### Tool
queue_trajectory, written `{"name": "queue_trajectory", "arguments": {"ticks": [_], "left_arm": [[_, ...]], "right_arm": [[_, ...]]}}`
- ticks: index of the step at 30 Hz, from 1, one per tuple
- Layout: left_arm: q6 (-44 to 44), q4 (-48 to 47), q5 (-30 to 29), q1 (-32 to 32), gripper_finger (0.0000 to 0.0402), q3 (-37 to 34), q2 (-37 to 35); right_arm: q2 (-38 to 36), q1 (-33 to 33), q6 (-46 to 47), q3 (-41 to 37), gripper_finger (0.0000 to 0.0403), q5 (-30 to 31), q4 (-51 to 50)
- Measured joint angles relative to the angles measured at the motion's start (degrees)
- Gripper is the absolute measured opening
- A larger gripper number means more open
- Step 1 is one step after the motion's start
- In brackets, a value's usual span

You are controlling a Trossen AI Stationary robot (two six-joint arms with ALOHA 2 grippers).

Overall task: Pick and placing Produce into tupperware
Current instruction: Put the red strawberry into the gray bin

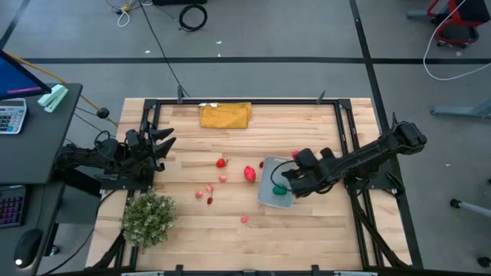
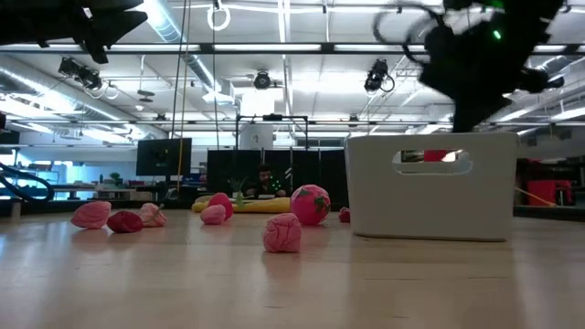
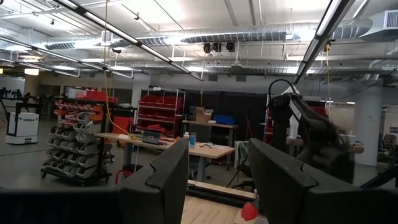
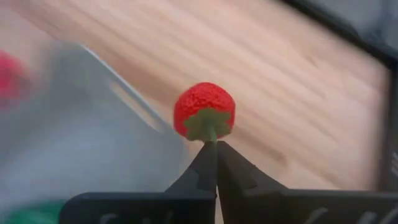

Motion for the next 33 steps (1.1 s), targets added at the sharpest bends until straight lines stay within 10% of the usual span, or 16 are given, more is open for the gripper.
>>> {"name": "queue_trajectory", "arguments": {"ticks": [11, 25, 33], "left_arm": [[-1.5, 0.0, 0.0, 0.0, 0.0172, 0.0, 0.0], [-11.4, -5.3, 0.0, 0.0, 0.0172, 0.0, 0.0], [-14.4, -3.9, 0.0, 0.0, 0.0172, 0.0, 0.0]], "right_arm": [[0.8, 1.1, -27.4, 1.9, 0.0003, -4.9, 32.8], [8.4, 1.2, -25.3, 1.8, 0.0006, -15.1, 29.0], [8.2, -2.3, -35.1, 1.8, 0.0076, -18.2, 29.0]]}}
